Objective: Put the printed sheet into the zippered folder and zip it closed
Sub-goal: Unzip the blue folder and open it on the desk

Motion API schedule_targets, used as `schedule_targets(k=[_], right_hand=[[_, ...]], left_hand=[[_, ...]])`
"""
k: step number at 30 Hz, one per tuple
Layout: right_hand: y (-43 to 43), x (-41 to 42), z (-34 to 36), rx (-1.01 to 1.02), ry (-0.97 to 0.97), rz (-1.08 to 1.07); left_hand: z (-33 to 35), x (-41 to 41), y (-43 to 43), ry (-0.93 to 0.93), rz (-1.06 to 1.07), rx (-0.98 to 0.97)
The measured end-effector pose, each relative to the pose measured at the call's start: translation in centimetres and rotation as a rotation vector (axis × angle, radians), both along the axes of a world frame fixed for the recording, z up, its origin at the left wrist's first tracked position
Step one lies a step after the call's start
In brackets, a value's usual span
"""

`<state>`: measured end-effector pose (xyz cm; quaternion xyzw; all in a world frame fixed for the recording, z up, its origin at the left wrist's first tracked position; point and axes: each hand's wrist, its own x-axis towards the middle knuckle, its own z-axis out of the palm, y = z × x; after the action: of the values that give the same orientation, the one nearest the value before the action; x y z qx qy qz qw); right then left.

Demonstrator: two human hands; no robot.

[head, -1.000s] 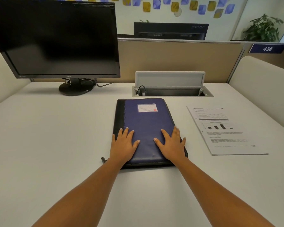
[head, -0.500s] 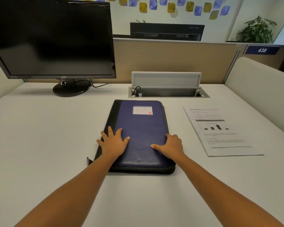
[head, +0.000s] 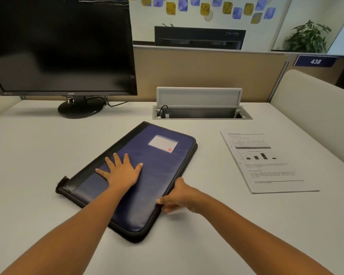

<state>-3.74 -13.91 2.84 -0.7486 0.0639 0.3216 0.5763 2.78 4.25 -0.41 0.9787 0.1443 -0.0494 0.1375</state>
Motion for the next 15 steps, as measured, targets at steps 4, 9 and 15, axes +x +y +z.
schedule_targets(k=[4,9,15], right_hand=[[0.5,-0.1,0.3,0.030,0.079,0.176],[-0.2,1.0,0.7,-0.198,-0.150,0.279],[-3.3,5.5,-0.4,-0.461,-0.449,-0.032]], left_hand=[[-0.2,0.1,-0.5,0.006,-0.023,0.007],[-1.1,-0.4,-0.6,-0.046,-0.052,0.077],[-1.5,-0.5,-0.6,-0.049,-0.075,0.114]])
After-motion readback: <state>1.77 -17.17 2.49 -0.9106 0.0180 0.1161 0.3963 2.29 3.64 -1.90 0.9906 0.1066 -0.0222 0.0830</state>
